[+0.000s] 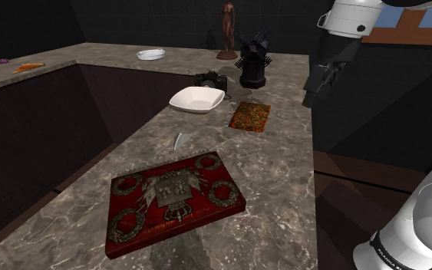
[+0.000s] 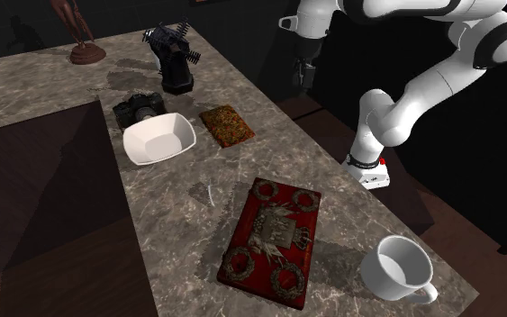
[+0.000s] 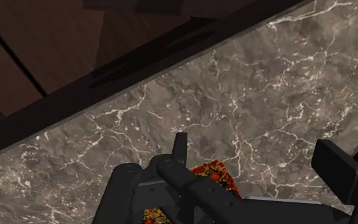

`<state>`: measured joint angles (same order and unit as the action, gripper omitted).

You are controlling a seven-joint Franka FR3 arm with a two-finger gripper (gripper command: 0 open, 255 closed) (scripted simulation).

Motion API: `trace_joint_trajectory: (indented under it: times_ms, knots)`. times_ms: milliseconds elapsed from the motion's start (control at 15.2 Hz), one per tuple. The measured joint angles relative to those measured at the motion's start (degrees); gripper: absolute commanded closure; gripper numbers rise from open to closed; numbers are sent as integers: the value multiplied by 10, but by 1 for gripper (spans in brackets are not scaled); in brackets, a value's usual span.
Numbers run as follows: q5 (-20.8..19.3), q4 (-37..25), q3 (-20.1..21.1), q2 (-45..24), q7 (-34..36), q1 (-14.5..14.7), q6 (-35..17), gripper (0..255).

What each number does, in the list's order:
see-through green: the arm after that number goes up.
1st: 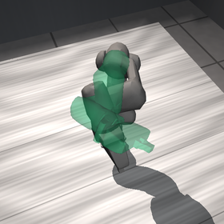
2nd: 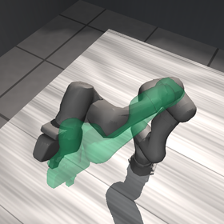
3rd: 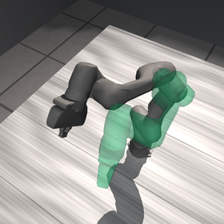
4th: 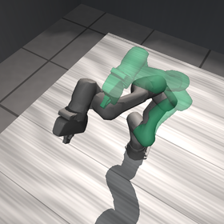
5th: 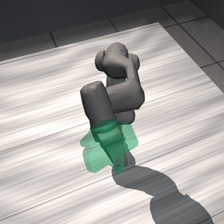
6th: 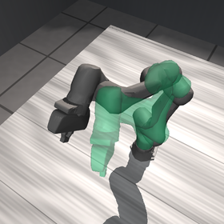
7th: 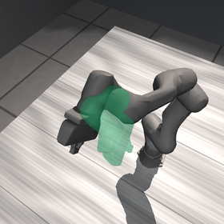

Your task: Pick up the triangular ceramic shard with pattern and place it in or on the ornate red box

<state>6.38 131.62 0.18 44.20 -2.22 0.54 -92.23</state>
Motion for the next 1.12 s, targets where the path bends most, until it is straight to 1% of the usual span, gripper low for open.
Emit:
trace_joint_trajectory:
  times_ms: [66,198,330,462,528,594,1122]
  knots:
    - [0,0,0,0,0,0,0,0]
    - [11,-6,3,-21,2,5,-11,0]
    - [25,-16,4,-57,0,12,-32,0]
    - [41,-45,6,-100,1,20,-41,0]
    - [50,-53,9,-125,2,25,-54,0]
    - [59,-55,11,-137,2,29,-62,0]
    - [124,-164,22,-308,-6,58,-104,0]
